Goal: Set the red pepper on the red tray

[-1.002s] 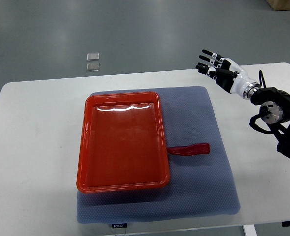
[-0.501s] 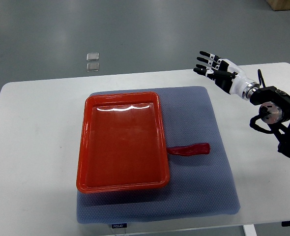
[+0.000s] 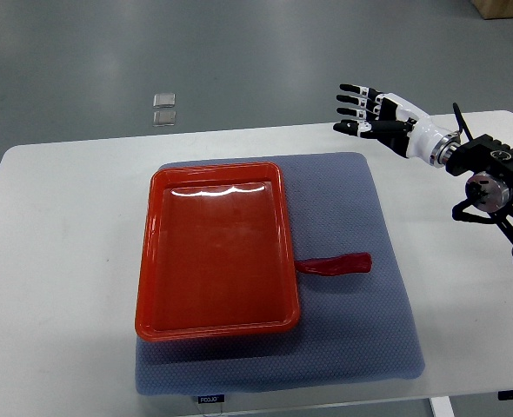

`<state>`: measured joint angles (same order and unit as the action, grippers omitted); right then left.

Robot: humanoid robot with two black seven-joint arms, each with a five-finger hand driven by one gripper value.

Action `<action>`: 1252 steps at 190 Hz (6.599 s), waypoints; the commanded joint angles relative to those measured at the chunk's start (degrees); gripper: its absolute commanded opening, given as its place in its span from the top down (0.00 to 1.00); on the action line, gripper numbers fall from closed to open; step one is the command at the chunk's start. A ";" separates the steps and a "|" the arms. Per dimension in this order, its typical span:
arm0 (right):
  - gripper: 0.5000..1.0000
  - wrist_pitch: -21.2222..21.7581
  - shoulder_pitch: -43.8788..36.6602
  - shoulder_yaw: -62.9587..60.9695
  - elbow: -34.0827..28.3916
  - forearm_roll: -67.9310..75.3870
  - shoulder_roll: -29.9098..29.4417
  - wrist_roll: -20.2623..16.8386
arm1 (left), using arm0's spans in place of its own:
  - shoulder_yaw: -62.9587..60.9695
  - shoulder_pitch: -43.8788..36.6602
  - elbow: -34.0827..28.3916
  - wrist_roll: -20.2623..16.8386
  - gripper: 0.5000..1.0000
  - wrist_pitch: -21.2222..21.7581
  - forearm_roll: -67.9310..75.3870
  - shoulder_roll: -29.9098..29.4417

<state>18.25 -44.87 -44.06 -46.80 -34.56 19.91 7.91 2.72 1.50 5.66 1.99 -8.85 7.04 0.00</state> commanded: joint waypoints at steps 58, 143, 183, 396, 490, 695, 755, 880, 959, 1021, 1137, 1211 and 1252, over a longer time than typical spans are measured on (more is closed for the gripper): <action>0.18 -0.50 -8.21 17.78 -13.93 -19.50 9.97 1.32 | 0.00 0.00 0.05 0.03 0.00 -0.03 -0.01 0.00; 0.18 6.18 -13.84 32.46 -21.75 -34.09 15.24 1.23 | 0.00 0.00 -0.12 0.03 0.00 -0.03 -0.01 0.00; 0.18 7.76 -16.56 35.45 -28.52 -36.11 19.55 0.88 | 0.00 0.00 -0.12 0.03 0.00 0.06 -0.01 0.00; 0.38 -4.63 -16.91 45.03 -36.17 -38.66 20.78 -5.18 | 0.00 0.00 0.05 0.03 0.00 -0.03 -0.01 0.00; 0.44 -11.84 -14.98 48.72 -37.31 -42.17 20.78 -6.33 | 0.00 0.00 0.05 0.03 0.00 -0.03 -0.01 0.00; 0.90 -15.27 -13.31 47.84 -35.64 -47.62 21.48 -7.47 | 0.00 0.00 -0.12 0.03 0.00 -0.03 -0.01 0.00; 0.90 -14.91 -19.11 44.77 -33.71 -46.21 18.41 -7.47 | 0.00 0.00 -0.12 0.03 0.00 0.06 -0.01 0.00; 0.86 -14.39 -23.42 45.82 -8.92 -45.69 -16.66 -7.38 | 0.00 0.00 -0.12 0.03 0.00 0.06 -0.01 0.00; 0.39 -15.00 -21.40 47.93 -4.00 -46.04 -19.91 -7.47 | 0.00 0.00 -0.12 0.03 0.00 0.06 -0.01 0.00; 0.34 -14.39 -21.31 37.30 -4.18 -43.14 -14.02 -7.21 | 0.00 0.00 -0.12 0.03 0.00 -0.03 -0.01 0.00; 0.33 -14.21 -3.82 -0.76 2.77 -6.22 -5.67 -8.00 | 0.00 0.00 -0.12 0.03 0.00 -0.03 -0.01 0.00; 0.19 -14.47 -0.30 -8.41 6.11 9.33 -7.96 -6.33 | 0.00 0.00 -0.12 0.03 0.00 -0.03 -0.01 0.00; 0.17 -14.56 -0.13 -8.32 6.11 9.77 -7.96 -5.01 | 0.00 0.00 -0.12 0.03 0.00 -0.03 -0.01 0.00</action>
<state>3.63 -45.09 -52.48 -40.68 -24.82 12.13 2.78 2.72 1.50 5.63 2.03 -8.83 7.03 0.00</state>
